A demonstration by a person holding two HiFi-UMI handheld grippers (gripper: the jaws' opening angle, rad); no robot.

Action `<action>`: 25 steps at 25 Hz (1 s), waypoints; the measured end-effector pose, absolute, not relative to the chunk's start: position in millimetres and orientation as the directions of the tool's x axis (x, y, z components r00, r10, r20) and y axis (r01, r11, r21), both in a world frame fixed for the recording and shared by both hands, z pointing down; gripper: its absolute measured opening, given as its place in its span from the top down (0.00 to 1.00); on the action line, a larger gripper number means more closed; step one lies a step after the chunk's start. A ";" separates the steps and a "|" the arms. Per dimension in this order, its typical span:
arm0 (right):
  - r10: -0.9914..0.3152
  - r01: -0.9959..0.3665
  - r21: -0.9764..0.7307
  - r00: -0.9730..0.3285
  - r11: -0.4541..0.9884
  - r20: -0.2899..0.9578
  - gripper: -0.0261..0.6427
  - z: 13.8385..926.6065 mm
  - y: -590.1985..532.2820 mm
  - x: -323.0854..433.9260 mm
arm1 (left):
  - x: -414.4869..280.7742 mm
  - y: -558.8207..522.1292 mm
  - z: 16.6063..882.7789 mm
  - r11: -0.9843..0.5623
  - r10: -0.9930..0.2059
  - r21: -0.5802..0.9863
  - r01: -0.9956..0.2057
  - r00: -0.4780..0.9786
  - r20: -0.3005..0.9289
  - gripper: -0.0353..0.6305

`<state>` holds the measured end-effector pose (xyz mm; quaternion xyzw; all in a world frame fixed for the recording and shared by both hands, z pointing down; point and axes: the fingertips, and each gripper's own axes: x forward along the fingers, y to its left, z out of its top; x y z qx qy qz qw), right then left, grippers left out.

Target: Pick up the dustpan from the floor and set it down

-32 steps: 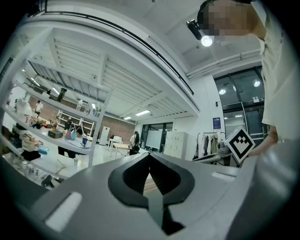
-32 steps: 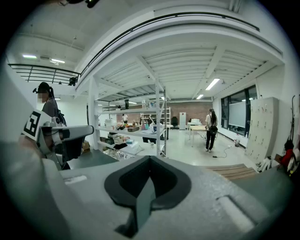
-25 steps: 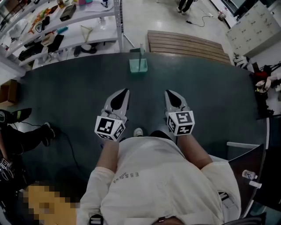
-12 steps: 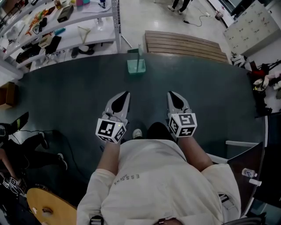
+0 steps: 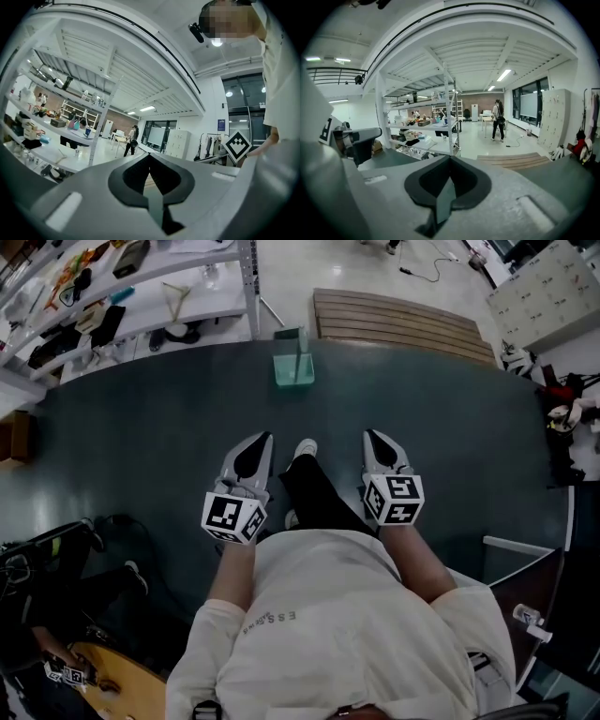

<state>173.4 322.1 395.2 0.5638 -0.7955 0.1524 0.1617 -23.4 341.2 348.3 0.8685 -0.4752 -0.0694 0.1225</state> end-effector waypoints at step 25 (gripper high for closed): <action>-0.639 -0.912 -0.203 -0.397 0.357 0.659 0.97 496.5 -15.9 93.8 | -64.1 12.4 415.0 -0.492 -0.821 0.293 -0.820 0.549 0.156 0.93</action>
